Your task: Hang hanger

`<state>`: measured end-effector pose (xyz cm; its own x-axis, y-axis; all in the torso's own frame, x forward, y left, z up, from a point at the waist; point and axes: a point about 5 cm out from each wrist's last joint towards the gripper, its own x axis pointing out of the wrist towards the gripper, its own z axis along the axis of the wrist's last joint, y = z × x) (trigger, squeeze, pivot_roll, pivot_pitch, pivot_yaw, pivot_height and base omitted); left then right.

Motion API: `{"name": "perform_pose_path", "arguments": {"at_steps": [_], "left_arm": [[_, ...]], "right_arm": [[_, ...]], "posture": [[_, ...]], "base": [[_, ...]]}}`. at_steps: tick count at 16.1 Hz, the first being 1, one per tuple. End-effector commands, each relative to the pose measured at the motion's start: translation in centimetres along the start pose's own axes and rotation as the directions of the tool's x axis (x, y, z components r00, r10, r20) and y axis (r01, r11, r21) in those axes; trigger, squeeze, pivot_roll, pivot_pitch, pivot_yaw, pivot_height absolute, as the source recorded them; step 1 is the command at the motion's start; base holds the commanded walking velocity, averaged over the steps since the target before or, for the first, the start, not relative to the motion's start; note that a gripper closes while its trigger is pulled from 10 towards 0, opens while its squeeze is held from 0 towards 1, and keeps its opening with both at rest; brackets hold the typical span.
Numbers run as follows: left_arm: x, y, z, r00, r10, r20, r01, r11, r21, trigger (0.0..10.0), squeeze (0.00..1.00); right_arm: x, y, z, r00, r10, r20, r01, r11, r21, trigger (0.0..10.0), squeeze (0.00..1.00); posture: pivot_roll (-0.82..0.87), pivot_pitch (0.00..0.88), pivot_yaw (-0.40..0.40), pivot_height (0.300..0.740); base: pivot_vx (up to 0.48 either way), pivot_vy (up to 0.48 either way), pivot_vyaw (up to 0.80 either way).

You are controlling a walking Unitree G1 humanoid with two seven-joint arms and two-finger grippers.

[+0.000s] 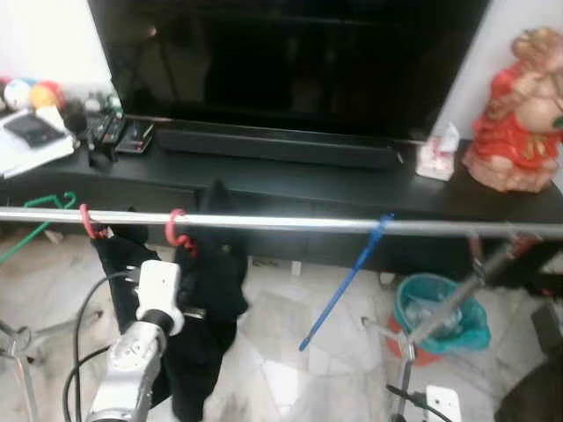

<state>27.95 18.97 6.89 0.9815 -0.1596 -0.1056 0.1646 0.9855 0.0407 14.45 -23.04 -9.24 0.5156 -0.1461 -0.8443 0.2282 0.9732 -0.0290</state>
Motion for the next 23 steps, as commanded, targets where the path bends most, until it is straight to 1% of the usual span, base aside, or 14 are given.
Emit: {"name": "perform_pose_path", "arguments": {"at_steps": [1, 6, 7, 8, 9, 11, 12, 14, 17, 18, 19, 21, 23], "left_arm": [[0.5, -0.6, 0.6, 0.999, -0.031, 0.016, 0.031, 1.000, 0.003, 10.0, 0.00], [2.1, -1.1, 0.6, 0.999, -0.038, -0.021, 0.038, 0.999, 0.010, 10.0, 0.00], [2.7, -1.3, 0.6, 0.998, -0.039, -0.042, 0.040, 0.999, 0.029, 10.0, 0.00], [2.9, -1.4, 0.6, 0.998, -0.038, -0.045, 0.039, 0.999, 0.031, 10.0, 0.00], [3.6, -1.5, 0.8, 0.998, -0.029, -0.049, 0.031, 0.999, 0.037, 10.0, 0.00], [4.5, -1.7, 1.3, 0.999, -0.019, -0.041, 0.020, 0.999, 0.036, 10.0, 0.00], [4.7, -1.8, 1.5, 0.999, -0.018, -0.037, 0.019, 0.999, 0.037, 10.0, 0.00], [5.4, -1.9, 1.9, 0.999, 0.013, -0.039, -0.011, 0.999, 0.038, 10.0, 0.00], [5.5, -2.1, 1.0, 0.994, -0.013, -0.108, 0.020, 0.998, 0.063, 10.0, 0.00], [5.0, -2.3, 0.0, 0.984, -0.059, -0.169, 0.072, 0.995, 0.072, 10.0, 0.00], [4.9, -2.3, -0.2, 0.981, -0.068, -0.182, 0.083, 0.994, 0.072, 10.0, 0.00], [4.1, -2.3, -1.1, 0.965, -0.121, -0.231, 0.142, 0.987, 0.075, 10.0, 0.00], [3.3, -2.0, -1.1, 0.952, -0.170, -0.254, 0.196, 0.977, 0.080, 10.0, 0.00]], "right_arm": [[-0.2, -0.5, -0.6, 1.000, -0.014, -0.022, 0.014, 1.000, 0.002, 10.0, 0.00], [-0.1, -0.4, -0.5, 1.000, -0.010, -0.020, 0.010, 1.000, 0.003, 10.0, 0.00], [-0.1, -0.3, -0.5, 1.000, -0.010, -0.019, 0.010, 1.000, 0.006, 10.0, 0.00], [-0.1, -0.3, -0.5, 1.000, -0.010, -0.019, 0.010, 1.000, 0.007, 10.0, 0.00], [-0.1, -0.3, -0.5, 1.000, -0.010, -0.018, 0.010, 1.000, 0.008, 10.0, 0.00], [-0.1, -0.3, -0.5, 1.000, -0.011, -0.016, 0.012, 1.000, 0.012, 10.0, 0.00], [-0.1, -0.3, -0.5, 1.000, -0.011, -0.016, 0.012, 1.000, 0.012, 10.0, 0.00], [-0.1, -0.3, -0.5, 1.000, -0.012, -0.016, 0.012, 1.000, 0.017, 10.0, 0.00], [-0.1, -0.2, -0.5, 1.000, -0.012, -0.016, 0.012, 1.000, 0.020, 10.0, 0.00], [-0.1, -0.2, -0.5, 1.000, -0.011, -0.016, 0.012, 1.000, 0.020, 10.0, 0.00], [-0.1, -0.2, -0.5, 1.000, -0.011, -0.017, 0.012, 1.000, 0.020, 10.0, 0.00], [-0.1, -0.2, -0.5, 1.000, -0.010, -0.018, 0.010, 1.000, 0.018, 10.0, 0.00], [-0.1, -0.2, -0.5, 1.000, -0.009, -0.017, 0.009, 1.000, 0.017, 10.0, 0.00]], "posture": [[-0.07, 0.000, -0.025, 0.732], [-0.07, 0.000, -0.020, 0.732], [-0.08, 0.000, -0.016, 0.732], [-0.08, 0.000, -0.016, 0.732], [-0.08, 0.000, -0.014, 0.732], [-0.08, 0.000, -0.013, 0.732], [-0.09, 0.000, -0.013, 0.732], [-0.09, 0.000, -0.011, 0.732], [-0.09, 0.000, -0.009, 0.732], [-0.09, 0.000, -0.009, 0.732], [-0.09, 0.000, -0.009, 0.732], [-0.08, 0.000, -0.009, 0.732], [-0.07, 0.000, -0.012, 0.732]], "base": [[0.000, 0.000, 0.00], [0.000, 0.000, 0.00], [0.000, 0.000, 0.00], [0.000, 0.000, 0.00], [0.000, 0.000, 0.00], [0.000, 0.000, 0.00], [0.000, 0.000, 0.00], [0.000, 0.000, 0.00], [0.000, 0.000, 0.00], [0.000, 0.000, 0.00], [0.000, 0.000, 0.00], [0.000, 0.000, 0.00], [0.000, 0.000, 0.00]]}}
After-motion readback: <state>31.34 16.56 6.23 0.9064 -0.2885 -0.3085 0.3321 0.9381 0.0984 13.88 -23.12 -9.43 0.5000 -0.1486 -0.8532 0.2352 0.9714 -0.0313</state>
